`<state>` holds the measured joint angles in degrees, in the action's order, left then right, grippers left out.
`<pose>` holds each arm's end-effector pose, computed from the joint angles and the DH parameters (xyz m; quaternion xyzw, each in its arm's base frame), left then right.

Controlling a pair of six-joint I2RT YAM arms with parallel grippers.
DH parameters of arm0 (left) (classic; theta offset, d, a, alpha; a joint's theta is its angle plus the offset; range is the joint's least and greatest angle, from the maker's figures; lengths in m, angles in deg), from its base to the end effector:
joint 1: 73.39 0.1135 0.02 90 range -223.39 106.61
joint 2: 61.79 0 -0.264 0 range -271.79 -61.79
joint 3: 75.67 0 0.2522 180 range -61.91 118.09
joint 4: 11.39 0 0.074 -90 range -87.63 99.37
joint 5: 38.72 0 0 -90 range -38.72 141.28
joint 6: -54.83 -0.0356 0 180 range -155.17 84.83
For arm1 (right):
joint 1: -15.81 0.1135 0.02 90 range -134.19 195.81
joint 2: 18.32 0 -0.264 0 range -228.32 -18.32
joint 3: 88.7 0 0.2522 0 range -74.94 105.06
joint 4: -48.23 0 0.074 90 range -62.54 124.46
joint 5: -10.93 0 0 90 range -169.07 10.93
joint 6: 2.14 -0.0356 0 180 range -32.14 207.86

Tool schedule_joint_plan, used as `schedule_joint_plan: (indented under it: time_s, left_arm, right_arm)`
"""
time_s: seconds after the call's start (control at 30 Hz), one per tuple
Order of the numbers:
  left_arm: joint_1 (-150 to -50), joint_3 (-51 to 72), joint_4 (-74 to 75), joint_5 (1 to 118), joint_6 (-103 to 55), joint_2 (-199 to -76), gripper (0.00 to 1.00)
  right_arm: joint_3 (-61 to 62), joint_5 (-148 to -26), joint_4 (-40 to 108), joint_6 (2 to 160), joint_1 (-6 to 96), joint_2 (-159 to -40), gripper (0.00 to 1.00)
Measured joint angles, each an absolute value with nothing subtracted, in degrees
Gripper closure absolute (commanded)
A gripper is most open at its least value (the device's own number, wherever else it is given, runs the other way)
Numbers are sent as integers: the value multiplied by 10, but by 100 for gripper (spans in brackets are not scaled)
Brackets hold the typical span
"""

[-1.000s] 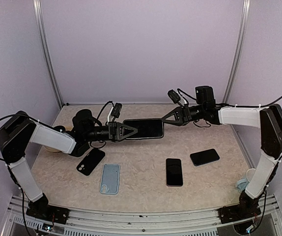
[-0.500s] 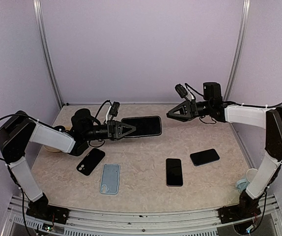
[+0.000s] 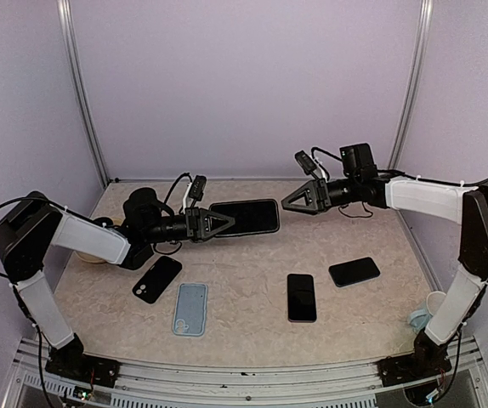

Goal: Put the phone into the phone case
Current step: Pass from the left arm to the right

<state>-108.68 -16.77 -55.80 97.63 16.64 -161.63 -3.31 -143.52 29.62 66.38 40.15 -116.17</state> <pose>0.2741 -0.2255 0.2143 0.1931 0.6647 -0.6567 0.2994 0.3319 0.1854 0.2745 -0.2806 0.7298 0.5896 0.2026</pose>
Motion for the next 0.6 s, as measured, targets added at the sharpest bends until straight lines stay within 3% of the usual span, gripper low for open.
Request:
schedule_joint_plan:
  time_s: [0.2,0.33,0.6]
  left_arm:
    - [-1087,-168,-546,975,166,-1616,100]
    - [-1087,-167,-534,973,166,-1616,100]
    - [-1087,-163,-506,973,166,-1616,100]
  right_arm:
    - [-1,-1363,237,747,434,-1163,30]
    - [-6,-1309,226,810,443,-1150,2]
    - [-40,-1214,227,967,461,-1074,0]
